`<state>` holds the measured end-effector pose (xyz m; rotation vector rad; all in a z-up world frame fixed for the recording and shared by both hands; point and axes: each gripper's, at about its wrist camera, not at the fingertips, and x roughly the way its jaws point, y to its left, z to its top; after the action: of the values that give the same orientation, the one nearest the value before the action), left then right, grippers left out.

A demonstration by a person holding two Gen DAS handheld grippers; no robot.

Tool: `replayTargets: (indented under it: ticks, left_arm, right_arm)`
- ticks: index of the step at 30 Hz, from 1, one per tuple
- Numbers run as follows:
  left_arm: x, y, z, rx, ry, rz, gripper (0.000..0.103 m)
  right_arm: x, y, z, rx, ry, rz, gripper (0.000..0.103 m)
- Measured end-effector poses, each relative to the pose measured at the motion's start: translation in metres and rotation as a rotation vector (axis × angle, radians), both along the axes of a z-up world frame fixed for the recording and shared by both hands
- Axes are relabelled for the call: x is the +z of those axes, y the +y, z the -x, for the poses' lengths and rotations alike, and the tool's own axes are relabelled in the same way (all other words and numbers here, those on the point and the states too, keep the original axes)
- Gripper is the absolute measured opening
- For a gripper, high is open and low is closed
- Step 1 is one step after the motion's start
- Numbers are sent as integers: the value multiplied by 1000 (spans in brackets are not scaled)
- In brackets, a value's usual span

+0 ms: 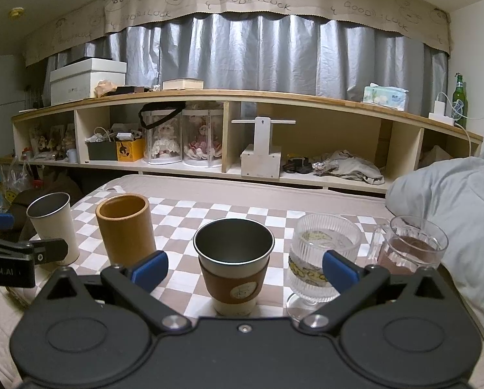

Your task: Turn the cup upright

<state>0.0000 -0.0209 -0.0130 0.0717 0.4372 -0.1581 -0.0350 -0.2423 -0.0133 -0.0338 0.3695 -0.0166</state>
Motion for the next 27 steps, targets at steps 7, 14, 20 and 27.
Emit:
replayTargets:
  ticks: [7,14,20,27]
  left_arm:
    - [0,0,0,6,-1,-1,103]
    - [0,0,0,11,-3,-1,103]
    - [-1,1,0,13,-3,2,103]
    - [-1,1,0,12,-4,1,103]
  right_arm:
    - [0,2,-1,-1,9,3,102]
    - [0,2,-1,-1,8,3,102]
    - [0,3,-1,-2,9,5,102]
    - [0,2,-1,-3,7,3,102]
